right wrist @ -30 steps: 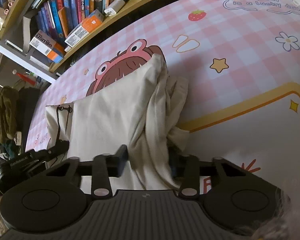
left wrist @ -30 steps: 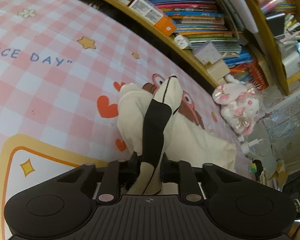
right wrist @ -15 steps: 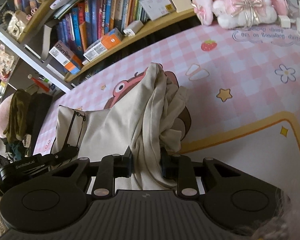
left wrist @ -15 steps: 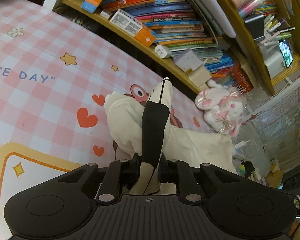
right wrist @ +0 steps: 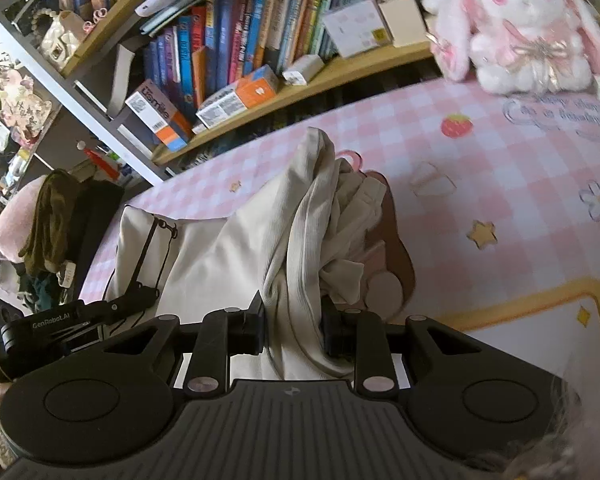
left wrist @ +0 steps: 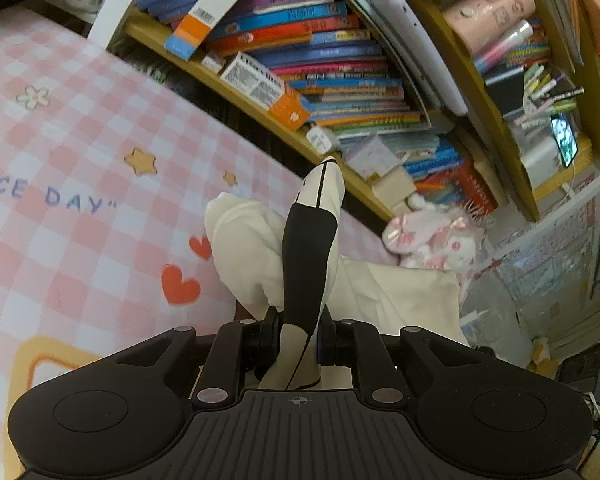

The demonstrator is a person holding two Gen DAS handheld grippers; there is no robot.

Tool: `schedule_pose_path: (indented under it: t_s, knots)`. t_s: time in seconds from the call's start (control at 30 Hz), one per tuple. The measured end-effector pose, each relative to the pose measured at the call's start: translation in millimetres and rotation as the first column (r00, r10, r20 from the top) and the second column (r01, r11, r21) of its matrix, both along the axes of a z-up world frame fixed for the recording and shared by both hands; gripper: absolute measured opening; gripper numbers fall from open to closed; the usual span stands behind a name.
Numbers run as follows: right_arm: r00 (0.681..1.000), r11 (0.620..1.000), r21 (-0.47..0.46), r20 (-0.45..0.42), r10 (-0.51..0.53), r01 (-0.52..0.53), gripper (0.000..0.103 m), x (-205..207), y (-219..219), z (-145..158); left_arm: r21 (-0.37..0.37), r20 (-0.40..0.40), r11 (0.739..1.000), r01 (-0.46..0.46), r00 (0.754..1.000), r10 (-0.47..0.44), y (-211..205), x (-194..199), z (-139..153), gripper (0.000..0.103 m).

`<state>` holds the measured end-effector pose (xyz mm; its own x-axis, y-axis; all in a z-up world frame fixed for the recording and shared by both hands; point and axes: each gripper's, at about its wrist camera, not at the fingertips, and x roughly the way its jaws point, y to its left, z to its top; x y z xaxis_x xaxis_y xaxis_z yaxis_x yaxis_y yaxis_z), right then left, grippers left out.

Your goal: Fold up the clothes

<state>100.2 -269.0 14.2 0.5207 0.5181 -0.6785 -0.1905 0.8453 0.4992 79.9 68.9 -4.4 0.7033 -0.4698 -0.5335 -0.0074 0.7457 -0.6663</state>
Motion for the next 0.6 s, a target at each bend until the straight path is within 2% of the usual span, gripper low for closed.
schedule_pose_path:
  t_s: [0.27, 0.6]
  knots:
    - [1.000, 1.000, 0.007, 0.029, 0.010, -0.010, 0.023, 27.9, 18.8, 8.2, 0.016, 0.039, 1.000, -0.004, 0.999, 0.004, 18.4, 29.9, 10.5, 0.014]
    - [0.998, 1.000, 0.001, 0.059, 0.005, -0.005, 0.023, 76.3, 48.5, 10.6, 0.031, 0.059, 1.000, 0.000, 0.998, -0.001, 42.3, 87.0, 13.0, 0.014]
